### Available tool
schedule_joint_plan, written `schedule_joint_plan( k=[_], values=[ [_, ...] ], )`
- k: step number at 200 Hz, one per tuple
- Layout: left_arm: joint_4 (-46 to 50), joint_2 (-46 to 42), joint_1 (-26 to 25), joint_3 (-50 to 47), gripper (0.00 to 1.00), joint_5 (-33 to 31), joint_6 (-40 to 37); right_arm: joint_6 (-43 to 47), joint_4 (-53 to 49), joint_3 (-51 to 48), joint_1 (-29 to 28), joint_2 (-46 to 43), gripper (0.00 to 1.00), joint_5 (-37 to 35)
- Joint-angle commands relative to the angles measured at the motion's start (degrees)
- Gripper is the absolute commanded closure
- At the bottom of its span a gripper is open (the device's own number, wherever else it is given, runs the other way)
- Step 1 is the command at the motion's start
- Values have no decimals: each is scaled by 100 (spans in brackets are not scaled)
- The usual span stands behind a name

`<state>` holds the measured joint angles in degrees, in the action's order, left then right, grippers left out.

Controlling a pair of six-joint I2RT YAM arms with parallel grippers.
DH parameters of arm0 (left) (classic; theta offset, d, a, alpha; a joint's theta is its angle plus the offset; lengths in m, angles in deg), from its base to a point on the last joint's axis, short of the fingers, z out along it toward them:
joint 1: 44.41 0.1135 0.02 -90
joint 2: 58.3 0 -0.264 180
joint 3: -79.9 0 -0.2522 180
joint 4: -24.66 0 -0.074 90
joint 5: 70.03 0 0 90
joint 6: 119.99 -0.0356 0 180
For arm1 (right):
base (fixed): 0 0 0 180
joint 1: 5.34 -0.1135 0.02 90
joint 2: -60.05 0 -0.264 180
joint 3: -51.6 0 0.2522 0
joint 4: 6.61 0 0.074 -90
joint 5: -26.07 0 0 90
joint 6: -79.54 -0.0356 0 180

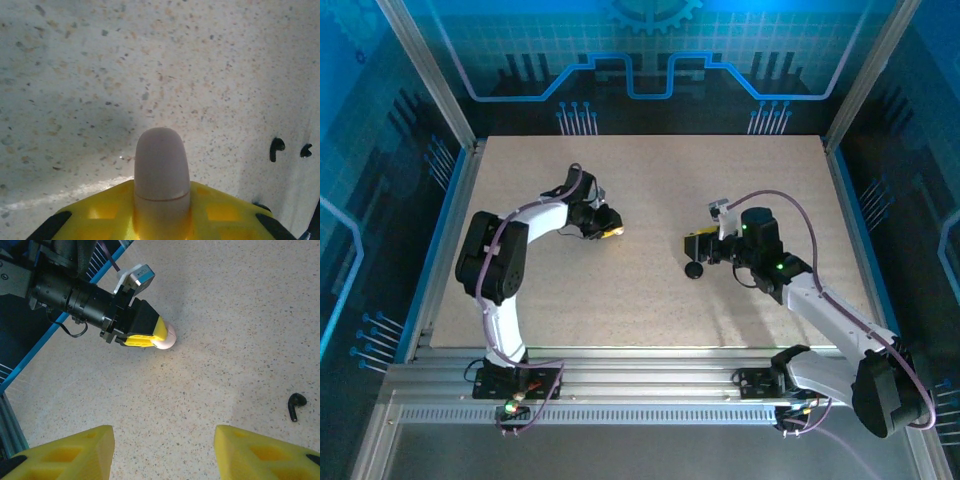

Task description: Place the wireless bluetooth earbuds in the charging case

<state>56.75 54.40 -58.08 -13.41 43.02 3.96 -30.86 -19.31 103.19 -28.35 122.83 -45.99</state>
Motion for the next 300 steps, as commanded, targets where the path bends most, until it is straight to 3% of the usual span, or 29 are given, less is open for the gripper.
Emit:
schedule_joint_plan(
  k=[1,192,261,300],
  values=[
    [510,144,58,233,76,179,-175,-91,65,-100,-108,-82,44,-80],
    [1235,-36,154,238,58,-677,-670,45,-244,214,-196,-126,44,-145],
    [1174,-782,207,-222,54,-804,-645,-141,-927,553,-198,-14,41,-243],
    [1115,-1647,157,-728,51,-1016,-627,-190,-2073,1148,-204,165,38,-449]
  ],
)
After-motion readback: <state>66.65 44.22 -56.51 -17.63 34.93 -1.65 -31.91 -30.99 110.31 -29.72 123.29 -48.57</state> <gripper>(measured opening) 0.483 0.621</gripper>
